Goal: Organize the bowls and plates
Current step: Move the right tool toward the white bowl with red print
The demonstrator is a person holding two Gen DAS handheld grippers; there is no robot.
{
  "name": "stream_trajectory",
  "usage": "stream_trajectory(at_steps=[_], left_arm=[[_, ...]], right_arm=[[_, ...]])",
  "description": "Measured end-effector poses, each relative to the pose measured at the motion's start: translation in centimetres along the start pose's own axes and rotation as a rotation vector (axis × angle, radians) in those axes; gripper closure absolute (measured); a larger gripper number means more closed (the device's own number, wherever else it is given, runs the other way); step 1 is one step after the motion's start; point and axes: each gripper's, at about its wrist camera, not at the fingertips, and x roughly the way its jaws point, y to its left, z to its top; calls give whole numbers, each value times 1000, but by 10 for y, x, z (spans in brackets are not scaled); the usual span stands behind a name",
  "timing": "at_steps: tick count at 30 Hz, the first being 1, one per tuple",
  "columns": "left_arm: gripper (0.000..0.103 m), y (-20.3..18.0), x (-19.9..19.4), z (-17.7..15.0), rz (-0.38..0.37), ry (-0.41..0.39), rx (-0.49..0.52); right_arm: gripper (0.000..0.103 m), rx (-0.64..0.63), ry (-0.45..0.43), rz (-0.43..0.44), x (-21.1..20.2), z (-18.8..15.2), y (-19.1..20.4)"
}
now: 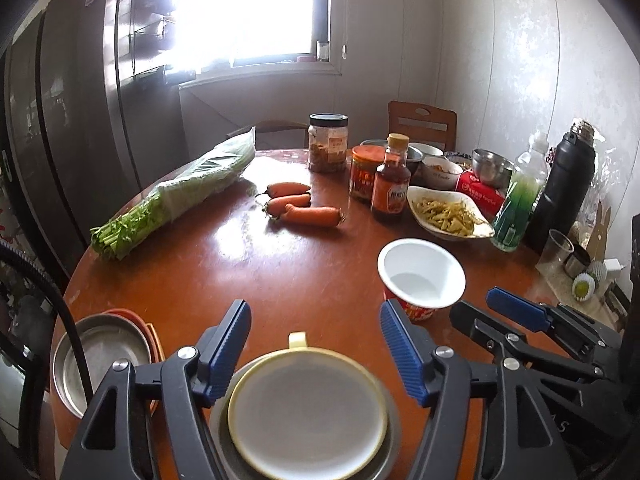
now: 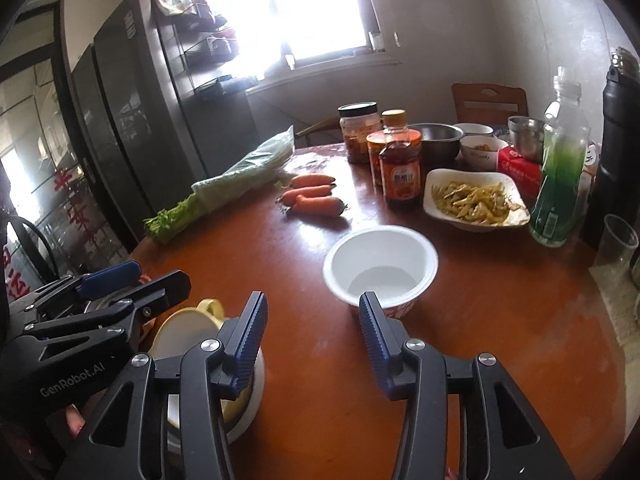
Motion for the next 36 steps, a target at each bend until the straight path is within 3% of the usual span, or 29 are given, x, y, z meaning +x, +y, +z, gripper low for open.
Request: stream_trajectory(at_steps=[18, 36], left_arm=[[36, -27, 22, 35, -32, 33, 21], [36, -48, 80, 44, -56, 161, 32]], right_arm=[[50, 27, -1, -48, -8, 26, -30], [44, 93, 35, -94, 11, 33, -72]])
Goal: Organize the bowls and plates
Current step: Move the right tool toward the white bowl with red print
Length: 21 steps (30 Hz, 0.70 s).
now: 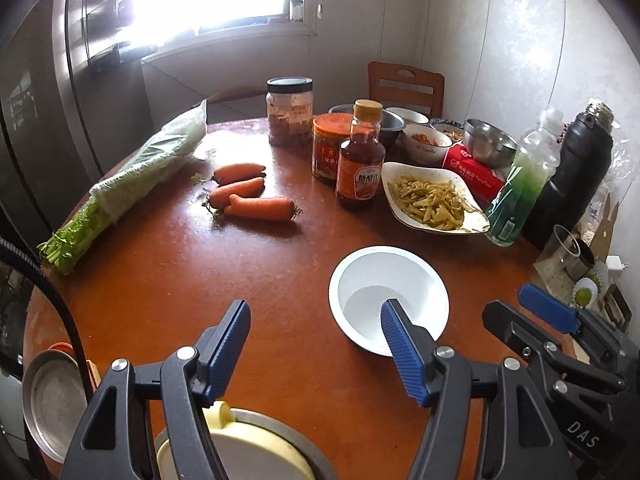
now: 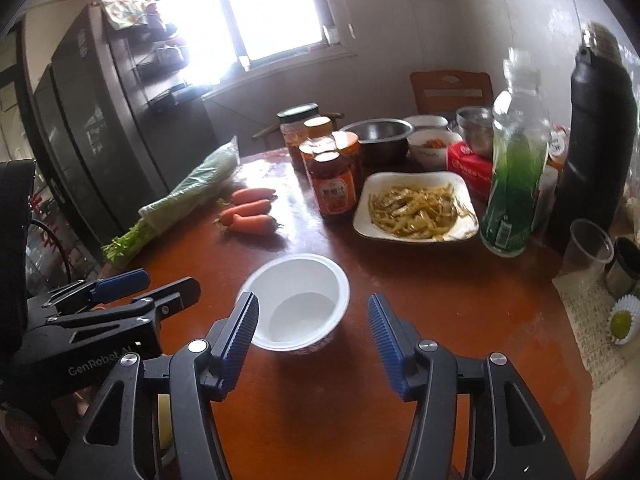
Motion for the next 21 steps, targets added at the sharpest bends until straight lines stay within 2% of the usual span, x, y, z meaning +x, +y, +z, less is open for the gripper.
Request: stream_trajectory(at_steps=[7, 10, 21], left_arm=[[36, -7, 27, 4, 8, 61, 9], [36, -9, 38, 5, -11, 95, 2], [36, -2, 67, 6, -7, 164, -34]], right_arm=[[43, 55, 66, 3, 26, -4, -19], [43, 58, 87, 0, 37, -5, -21], [43, 11, 112, -28, 61, -7, -18]])
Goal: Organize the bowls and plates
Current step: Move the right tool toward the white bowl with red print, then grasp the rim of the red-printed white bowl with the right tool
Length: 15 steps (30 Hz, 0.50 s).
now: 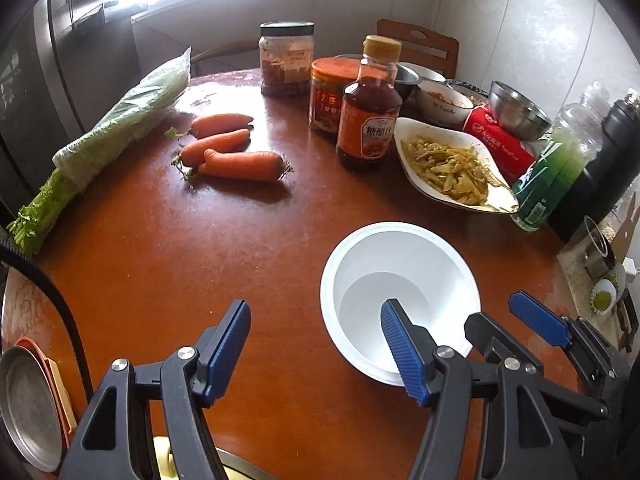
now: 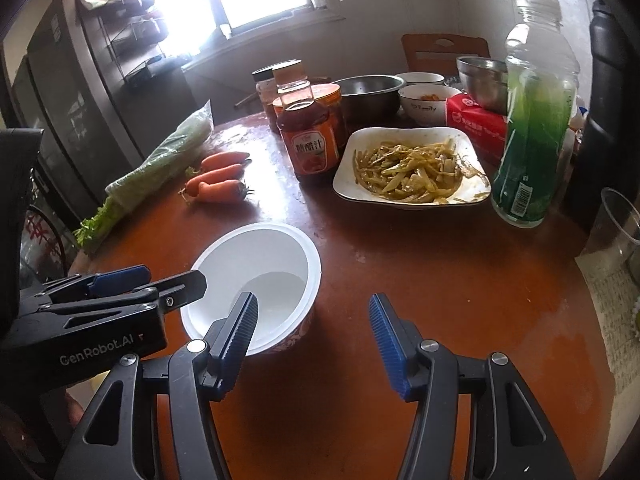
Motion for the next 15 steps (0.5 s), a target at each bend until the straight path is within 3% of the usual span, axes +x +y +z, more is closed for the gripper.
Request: stream_trajectory(at_steps=[9, 15], left_arm=[[36, 4, 14, 3, 1, 34, -18], [36, 5, 20, 4, -21, 53, -34]], right_arm=[[44, -19, 5, -16, 10, 2, 2], [51, -14, 16, -2, 17, 3, 1]])
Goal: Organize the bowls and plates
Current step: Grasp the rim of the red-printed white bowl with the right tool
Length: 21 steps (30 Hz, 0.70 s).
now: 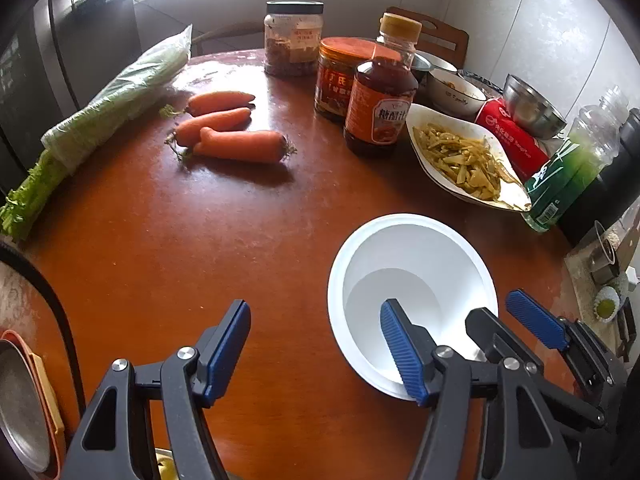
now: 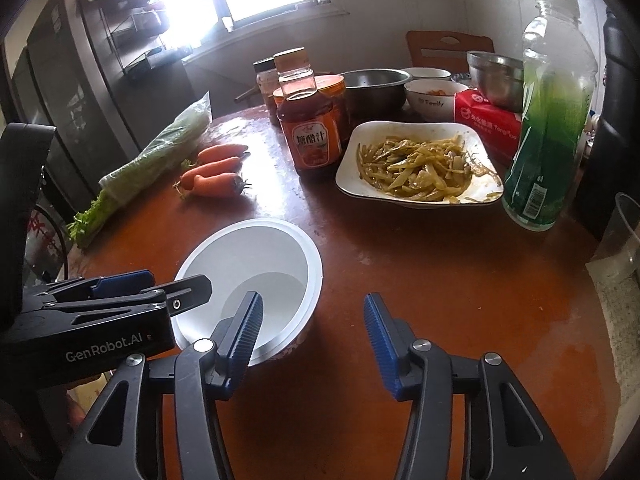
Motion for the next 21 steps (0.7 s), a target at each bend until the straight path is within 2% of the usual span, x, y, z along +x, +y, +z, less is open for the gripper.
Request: stream_trajectory(at_steps=[3, 5, 7, 9, 11, 21], left_arm=[[41, 0, 3, 0, -22, 9, -5], [51, -1, 7, -1, -54, 32, -7], [67, -1, 11, -1, -104, 60, -9], [73, -3, 12, -2, -118, 65, -6], [74, -5, 9, -3, -119, 54, -1], [75, 6, -16, -8, -116, 3, -8]], right_arm=[[57, -1, 1, 17, 1, 0, 1], [62, -3, 12, 37, 4, 0, 2], [67, -1, 26, 67, 7, -1, 4], [72, 5, 38, 92, 10, -3, 6], [76, -8, 34, 94, 9, -3, 9], [76, -22, -8, 102, -7, -4, 24]])
